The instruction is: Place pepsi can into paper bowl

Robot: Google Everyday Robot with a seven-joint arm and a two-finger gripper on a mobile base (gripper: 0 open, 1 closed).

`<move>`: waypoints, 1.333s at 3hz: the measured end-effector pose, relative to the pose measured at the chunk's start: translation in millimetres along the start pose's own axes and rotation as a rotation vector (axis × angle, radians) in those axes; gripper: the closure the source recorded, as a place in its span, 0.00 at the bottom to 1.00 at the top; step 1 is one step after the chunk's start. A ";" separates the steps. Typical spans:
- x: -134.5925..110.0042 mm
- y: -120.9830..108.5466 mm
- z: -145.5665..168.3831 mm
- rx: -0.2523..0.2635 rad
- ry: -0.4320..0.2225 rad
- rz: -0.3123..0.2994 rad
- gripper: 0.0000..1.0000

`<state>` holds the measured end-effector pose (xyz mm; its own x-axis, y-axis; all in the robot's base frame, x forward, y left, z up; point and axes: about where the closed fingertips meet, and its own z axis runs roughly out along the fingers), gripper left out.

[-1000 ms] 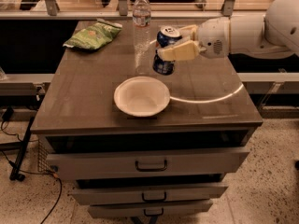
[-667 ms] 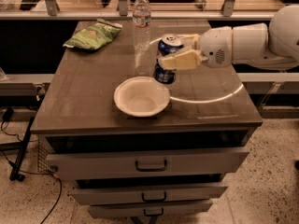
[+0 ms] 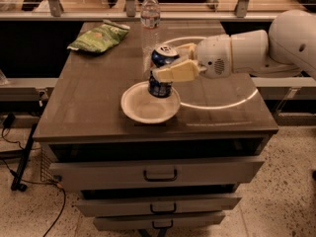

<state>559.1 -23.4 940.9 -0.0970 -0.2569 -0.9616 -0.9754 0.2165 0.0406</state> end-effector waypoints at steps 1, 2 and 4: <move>3.5 5.3 7.8 -0.018 0.019 -0.003 1.00; 19.0 8.0 8.7 -0.016 0.061 0.005 1.00; 29.5 10.2 17.2 -0.045 0.068 0.018 0.84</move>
Offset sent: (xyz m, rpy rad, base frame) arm -0.0094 -0.0050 -0.0312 -0.0961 0.0313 -0.0041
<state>549.7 -12.6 908.3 -0.1264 -0.3174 -0.9398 -0.9812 0.1792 0.0715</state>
